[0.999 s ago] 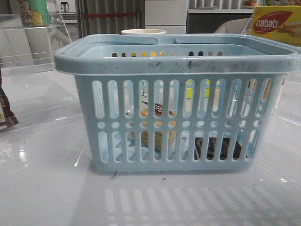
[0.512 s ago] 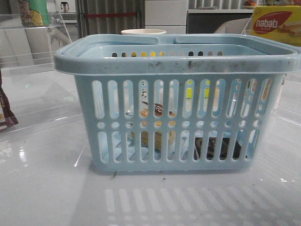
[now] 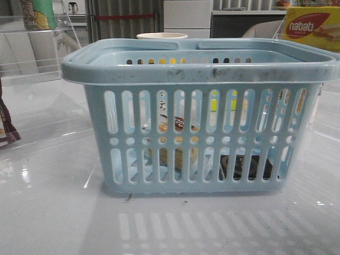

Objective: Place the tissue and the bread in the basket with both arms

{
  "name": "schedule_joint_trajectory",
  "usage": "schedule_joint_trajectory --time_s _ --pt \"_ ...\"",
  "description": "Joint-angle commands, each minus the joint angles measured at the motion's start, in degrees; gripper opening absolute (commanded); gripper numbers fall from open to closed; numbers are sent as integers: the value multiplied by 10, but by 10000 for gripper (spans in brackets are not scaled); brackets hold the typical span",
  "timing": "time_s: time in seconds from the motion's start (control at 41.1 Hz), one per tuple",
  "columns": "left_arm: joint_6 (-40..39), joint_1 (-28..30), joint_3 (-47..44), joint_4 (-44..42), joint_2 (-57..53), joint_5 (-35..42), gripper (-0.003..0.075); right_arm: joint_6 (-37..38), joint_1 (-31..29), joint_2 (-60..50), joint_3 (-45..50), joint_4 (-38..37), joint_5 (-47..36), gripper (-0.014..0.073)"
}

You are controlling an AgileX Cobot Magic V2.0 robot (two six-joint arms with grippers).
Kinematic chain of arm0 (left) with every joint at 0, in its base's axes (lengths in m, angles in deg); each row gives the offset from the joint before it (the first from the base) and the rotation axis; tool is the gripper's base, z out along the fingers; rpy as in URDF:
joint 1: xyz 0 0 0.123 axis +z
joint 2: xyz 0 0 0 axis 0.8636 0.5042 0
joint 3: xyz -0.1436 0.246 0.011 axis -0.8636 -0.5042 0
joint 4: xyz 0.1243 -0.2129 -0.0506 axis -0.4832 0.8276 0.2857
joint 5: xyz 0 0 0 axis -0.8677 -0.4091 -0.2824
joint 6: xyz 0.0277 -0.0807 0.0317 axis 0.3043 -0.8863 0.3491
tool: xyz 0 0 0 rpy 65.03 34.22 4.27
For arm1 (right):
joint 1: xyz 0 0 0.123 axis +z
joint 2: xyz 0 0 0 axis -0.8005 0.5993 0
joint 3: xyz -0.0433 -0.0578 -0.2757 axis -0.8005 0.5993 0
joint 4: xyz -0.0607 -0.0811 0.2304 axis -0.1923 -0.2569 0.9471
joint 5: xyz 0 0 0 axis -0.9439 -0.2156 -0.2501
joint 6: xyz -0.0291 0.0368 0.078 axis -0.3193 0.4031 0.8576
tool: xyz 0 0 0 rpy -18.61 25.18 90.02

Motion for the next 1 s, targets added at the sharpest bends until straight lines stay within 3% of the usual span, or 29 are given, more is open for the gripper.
schedule_joint_trajectory --time_s 0.0,0.317,0.682,0.974 --pt "-7 1 -3 0 -10 53 93 -2 -2 0 -15 0 -34 57" --pt "-7 1 -3 0 -10 53 93 -2 -17 -22 2 -3 -56 57" --pt "-7 1 -3 0 -10 53 93 -2 -193 -237 226 -2 -382 57" --pt "-7 1 -3 0 -10 53 93 -2 -244 -337 356 -2 -470 57"
